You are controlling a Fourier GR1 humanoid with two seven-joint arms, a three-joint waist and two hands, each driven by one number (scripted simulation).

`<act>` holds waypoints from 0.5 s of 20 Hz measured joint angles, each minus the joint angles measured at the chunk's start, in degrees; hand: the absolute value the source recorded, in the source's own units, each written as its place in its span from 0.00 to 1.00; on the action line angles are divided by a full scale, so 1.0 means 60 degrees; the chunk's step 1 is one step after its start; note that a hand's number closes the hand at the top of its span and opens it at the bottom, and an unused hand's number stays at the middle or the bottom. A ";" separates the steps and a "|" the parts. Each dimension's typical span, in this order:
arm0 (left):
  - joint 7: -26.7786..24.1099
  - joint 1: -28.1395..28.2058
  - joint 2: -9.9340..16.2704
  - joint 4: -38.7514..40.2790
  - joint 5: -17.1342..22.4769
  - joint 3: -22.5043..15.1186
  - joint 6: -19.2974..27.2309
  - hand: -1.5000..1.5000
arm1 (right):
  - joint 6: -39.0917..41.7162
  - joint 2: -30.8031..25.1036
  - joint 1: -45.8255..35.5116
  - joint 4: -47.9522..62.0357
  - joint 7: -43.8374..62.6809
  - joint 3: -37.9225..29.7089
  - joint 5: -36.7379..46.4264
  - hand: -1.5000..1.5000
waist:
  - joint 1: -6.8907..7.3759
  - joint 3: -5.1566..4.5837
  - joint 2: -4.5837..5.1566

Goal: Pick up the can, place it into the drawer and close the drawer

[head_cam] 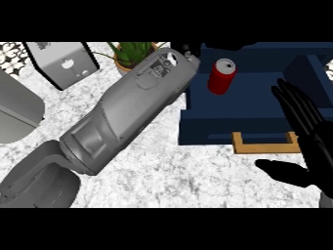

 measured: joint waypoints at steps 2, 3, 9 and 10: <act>0.0041 0.0049 0.0056 -0.0071 -0.0055 0.0085 -0.0069 0.00 | -0.0299 0.0005 -0.0144 0.0656 -0.0037 0.0173 0.0616 0.00 | 0.0069 0.0000 -0.0015; 0.0123 0.0096 0.0065 -0.0165 -0.0111 0.0065 -0.0043 0.00 | -0.0490 0.0088 -0.0247 0.1018 -0.0002 0.0311 0.0954 0.00 | 0.0123 0.0000 -0.0029; 0.0801 0.0620 0.0781 -0.1135 -0.0544 -0.0039 -0.0047 0.00 | -0.1952 0.0581 -0.0742 0.2991 -0.0347 0.0280 0.1745 0.00 | 0.0280 0.0002 -0.0091; 0.0938 0.0742 0.0905 -0.1387 -0.0613 -0.0085 -0.0028 0.00 | -0.2227 0.0642 -0.0891 0.3379 -0.0438 0.0212 0.1834 0.00 | 0.0318 -0.0004 -0.0105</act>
